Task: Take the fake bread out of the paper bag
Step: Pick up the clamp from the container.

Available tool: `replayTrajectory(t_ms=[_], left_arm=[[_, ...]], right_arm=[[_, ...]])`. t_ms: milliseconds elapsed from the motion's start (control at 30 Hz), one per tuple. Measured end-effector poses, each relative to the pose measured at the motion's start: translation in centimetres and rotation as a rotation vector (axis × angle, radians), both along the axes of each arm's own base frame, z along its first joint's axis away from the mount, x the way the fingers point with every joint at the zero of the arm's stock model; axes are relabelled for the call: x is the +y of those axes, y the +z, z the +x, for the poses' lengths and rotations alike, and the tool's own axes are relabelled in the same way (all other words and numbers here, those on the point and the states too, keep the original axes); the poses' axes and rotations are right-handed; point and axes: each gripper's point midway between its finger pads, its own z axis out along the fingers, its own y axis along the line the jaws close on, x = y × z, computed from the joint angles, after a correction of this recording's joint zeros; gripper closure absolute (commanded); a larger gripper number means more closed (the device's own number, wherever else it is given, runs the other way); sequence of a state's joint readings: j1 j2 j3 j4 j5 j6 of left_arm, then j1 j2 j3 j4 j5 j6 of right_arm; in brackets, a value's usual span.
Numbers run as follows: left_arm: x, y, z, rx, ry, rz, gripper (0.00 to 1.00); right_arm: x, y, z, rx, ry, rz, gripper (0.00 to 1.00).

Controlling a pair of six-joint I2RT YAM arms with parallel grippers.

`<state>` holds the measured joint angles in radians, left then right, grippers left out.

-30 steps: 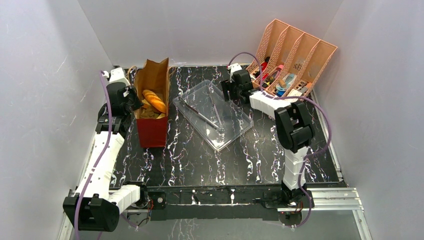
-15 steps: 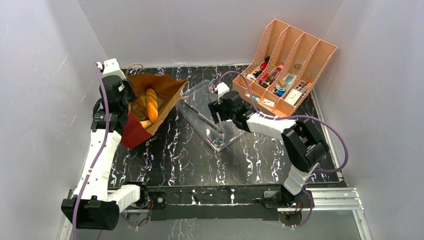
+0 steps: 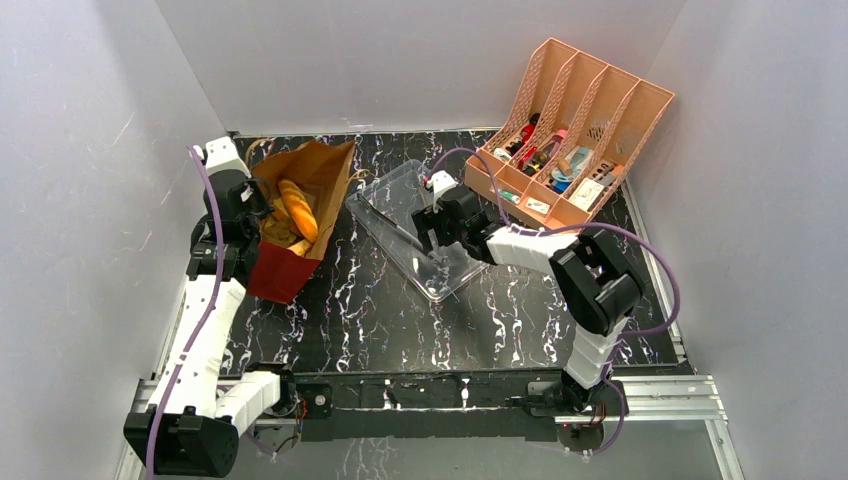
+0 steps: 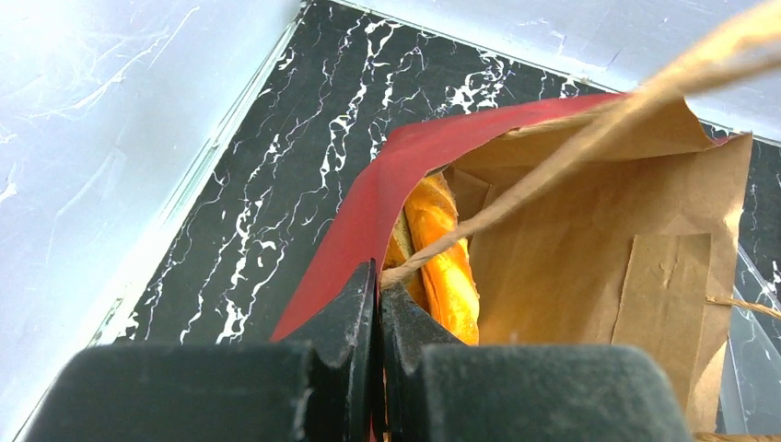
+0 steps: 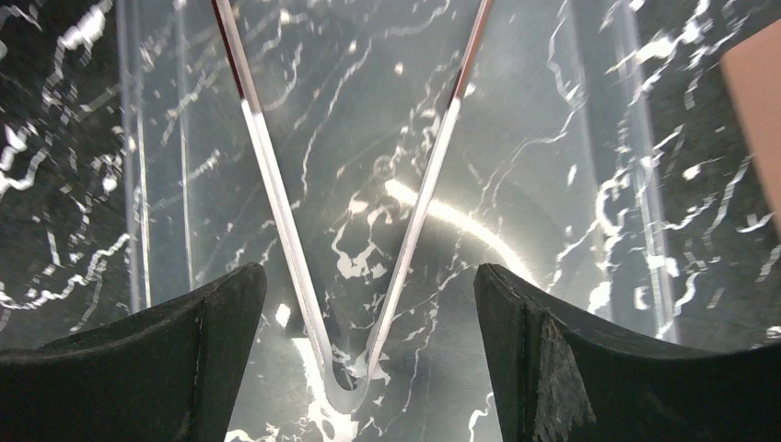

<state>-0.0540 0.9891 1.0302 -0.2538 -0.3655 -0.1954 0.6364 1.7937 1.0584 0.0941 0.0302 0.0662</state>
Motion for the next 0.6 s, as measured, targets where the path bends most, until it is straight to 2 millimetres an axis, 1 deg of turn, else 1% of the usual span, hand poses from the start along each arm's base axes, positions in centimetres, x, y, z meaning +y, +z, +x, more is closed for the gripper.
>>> replayTrajectory(t_ms=[67,133,200,367,500,600], left_arm=[[0.1,-0.5,-0.1,0.0,0.006,-0.001,1.0],[0.2,-0.8,-0.3,-0.004,0.012,-0.004,1.0],[0.2,-0.7,-0.4,-0.017,0.016,-0.008,1.0],[0.2,-0.7,-1.0,-0.037,0.02,-0.019,1.0],[0.2,-0.9,-1.1,-0.04,0.022,-0.026,1.0],[0.1,-1.1,-1.1,-0.042,0.025,-0.034,1.0]], right_arm=[[0.2,-1.5,-0.3,0.028,0.009,-0.018,0.15],[0.2,-2.8,-0.6,0.051,0.014,-0.033,0.11],[0.3,-3.5,-0.8,0.066,0.019,-0.041,0.1],[0.5,-3.9,-0.7,0.068,0.024,-0.041,0.1],[0.9,-4.6,0.0,0.065,0.027,-0.046,0.1],[1.4,-4.4,0.7,0.044,0.027,-0.038,0.11]])
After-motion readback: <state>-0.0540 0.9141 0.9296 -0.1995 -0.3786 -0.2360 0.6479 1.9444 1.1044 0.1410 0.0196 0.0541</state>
